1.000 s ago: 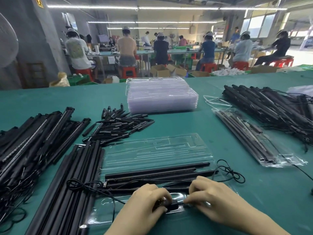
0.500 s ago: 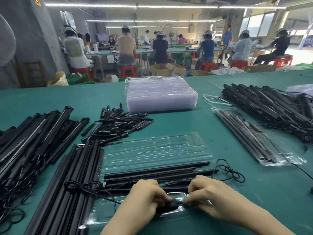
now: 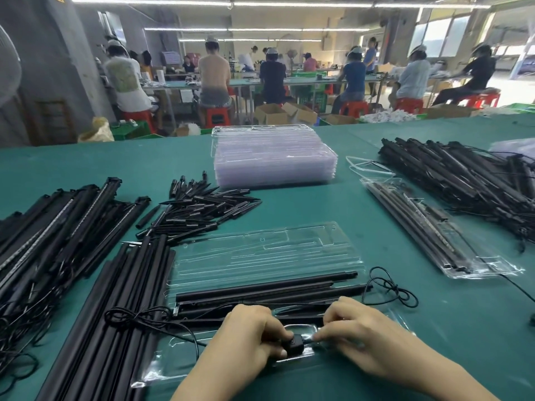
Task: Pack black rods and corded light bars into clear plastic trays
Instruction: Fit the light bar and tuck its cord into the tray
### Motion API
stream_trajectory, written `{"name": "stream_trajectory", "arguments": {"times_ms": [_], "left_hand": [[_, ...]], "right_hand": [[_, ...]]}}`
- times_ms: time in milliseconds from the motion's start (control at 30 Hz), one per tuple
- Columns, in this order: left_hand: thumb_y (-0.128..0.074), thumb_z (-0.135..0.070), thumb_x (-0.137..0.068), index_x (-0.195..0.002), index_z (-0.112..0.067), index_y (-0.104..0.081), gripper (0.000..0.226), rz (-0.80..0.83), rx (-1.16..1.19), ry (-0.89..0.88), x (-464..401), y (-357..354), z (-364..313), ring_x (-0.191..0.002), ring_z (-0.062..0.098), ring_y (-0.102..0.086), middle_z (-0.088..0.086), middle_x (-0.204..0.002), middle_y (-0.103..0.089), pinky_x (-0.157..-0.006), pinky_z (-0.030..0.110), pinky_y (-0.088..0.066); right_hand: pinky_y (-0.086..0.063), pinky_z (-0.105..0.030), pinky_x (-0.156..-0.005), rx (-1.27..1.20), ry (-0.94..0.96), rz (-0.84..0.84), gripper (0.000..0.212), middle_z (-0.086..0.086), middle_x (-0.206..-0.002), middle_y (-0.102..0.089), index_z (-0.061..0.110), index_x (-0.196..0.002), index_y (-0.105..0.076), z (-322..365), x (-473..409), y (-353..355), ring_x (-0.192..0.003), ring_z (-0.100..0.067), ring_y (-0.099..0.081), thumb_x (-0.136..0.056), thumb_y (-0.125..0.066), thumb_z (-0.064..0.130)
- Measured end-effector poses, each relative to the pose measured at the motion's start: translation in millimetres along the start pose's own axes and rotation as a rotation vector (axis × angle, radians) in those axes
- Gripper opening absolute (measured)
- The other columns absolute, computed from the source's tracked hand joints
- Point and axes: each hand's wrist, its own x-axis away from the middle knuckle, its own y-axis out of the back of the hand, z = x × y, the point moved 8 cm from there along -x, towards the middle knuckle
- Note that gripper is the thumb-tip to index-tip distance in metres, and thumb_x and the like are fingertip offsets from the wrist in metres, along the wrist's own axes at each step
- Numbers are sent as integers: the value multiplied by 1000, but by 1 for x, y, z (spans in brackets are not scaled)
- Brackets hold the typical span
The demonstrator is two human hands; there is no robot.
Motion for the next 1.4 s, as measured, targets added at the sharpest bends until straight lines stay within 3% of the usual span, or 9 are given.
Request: {"name": "stream_trajectory", "arguments": {"times_ms": [367, 467, 567, 667, 767, 833, 900, 1133, 1400], "left_hand": [[-81, -7, -70, -86, -21, -78, 21, 72, 37, 146, -6, -8, 10, -73, -6, -65, -9, -85, -75, -75, 10, -50], [-81, -13, -72, -90, -24, -78, 22, 63, 21, 123, -3, -8, 10, -75, -8, -64, -11, -87, -74, -78, 9, -48], [-79, -14, -74, -92, -26, -78, 21, 33, 25, 99, 1, -6, 9, -77, -9, -62, -13, -89, -73, -82, 11, -48], [-72, -27, -83, -100, -36, -74, 19, 34, -83, 80, 5, -5, 2, -95, -2, -62, -18, -97, -69, -87, 14, -44], [-58, -42, -91, -111, -44, -65, 22, 54, -226, 63, 6, -5, -4, -110, 6, -53, -19, -106, -59, -90, 14, -38], [-52, -43, -93, -112, -42, -62, 21, 61, -237, 46, 6, -6, -8, -112, 3, -49, -22, -102, -52, -89, 13, -37], [-49, -46, -94, -108, -37, -59, 19, 57, -252, 19, 6, -8, -14, -109, 1, -46, -22, -96, -45, -86, 15, -35], [-38, -53, -96, -127, -34, -47, 38, -7, -270, -70, -11, -35, -37, -116, 5, -36, -14, -109, -37, -100, 23, -29], [-42, -40, -98, -120, -40, -51, 24, -16, -212, -137, -19, -52, -51, -105, 3, -34, -15, -99, -34, -88, 21, -25]], "right_hand": [[-30, -7, -75, 12, 11, 168, 30, 11, -99, -57, 34, -109, -70, -9, -8, -11, -92, 2, -46, -91, -51, 20], [-37, -13, -83, 4, 37, -19, 41, 12, -104, -60, 30, -121, -65, -9, -7, 17, -97, -1, -51, -89, -56, 6], [-40, -30, -96, -13, -122, -392, 45, 13, -116, -58, 31, -130, -55, -45, 7, 67, -110, -6, -50, -92, -52, 8], [-32, -45, -106, 202, -424, -217, 58, 11, -140, -40, 41, -143, -26, -101, 26, 76, -130, -12, -36, -95, -56, 31], [-32, -35, -108, 169, -613, 7, 64, 17, -135, -39, 36, -144, -31, -143, 54, 59, -125, -6, -38, -88, -59, 49], [-44, -30, -94, 124, -537, -136, 21, 18, -109, -60, 37, -107, -61, -140, 60, 66, -100, 0, -54, -87, -67, 33], [-48, -24, -77, 150, -525, -203, 29, 18, -85, -62, 44, -80, -57, -141, 65, 69, -82, 2, -57, -86, -69, 19], [-46, -22, -81, 66, -535, -131, 16, 21, -93, -56, 44, -94, -56, -132, 63, 52, -93, 4, -51, -82, -67, 45], [-47, -13, -69, -254, -480, -664, 26, 12, -95, -66, 19, -81, -60, -109, 66, 93, -90, -6, -61, -81, -67, -5]]}}
